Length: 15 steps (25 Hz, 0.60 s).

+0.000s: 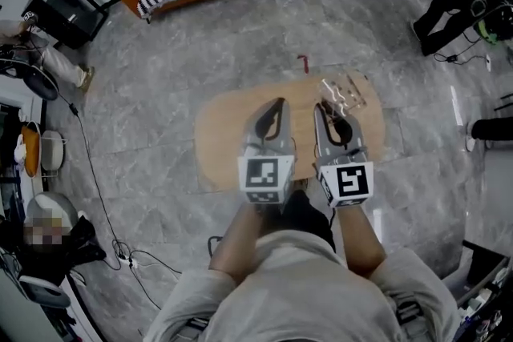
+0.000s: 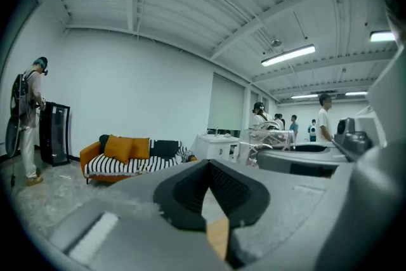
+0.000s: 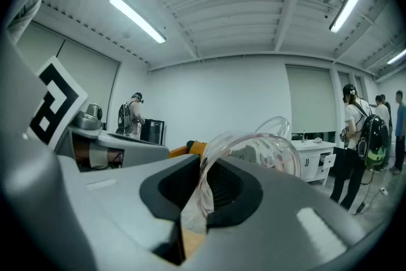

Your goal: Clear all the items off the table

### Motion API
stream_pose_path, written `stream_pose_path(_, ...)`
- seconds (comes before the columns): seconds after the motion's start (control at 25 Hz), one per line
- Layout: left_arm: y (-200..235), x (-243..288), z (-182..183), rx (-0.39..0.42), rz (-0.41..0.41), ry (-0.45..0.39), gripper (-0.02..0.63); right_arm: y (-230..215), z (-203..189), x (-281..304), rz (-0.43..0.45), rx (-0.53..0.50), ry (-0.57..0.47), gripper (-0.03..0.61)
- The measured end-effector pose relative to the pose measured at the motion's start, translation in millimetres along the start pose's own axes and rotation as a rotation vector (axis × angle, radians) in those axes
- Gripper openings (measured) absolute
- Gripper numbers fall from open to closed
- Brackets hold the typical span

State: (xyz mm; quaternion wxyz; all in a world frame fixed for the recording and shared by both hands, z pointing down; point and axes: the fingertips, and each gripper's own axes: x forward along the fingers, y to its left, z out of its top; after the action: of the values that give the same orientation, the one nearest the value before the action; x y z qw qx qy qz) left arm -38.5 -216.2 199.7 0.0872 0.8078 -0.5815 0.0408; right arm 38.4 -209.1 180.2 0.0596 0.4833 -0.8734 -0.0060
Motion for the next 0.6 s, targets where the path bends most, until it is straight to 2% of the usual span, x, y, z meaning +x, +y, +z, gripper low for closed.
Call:
stream_pose_path(0.32, -26, 2, 39, 0.006, -0.058, -0.06, 0.021, -15, 47, -13, -0.043, -0.039, -0.066, 0.041)
stream_pose_path(0.6, -21, 6, 66, 0.014, -0.08, -0.1, 0.021, -13, 75, -7, -0.058, -0.067, -0.114, 0.041)
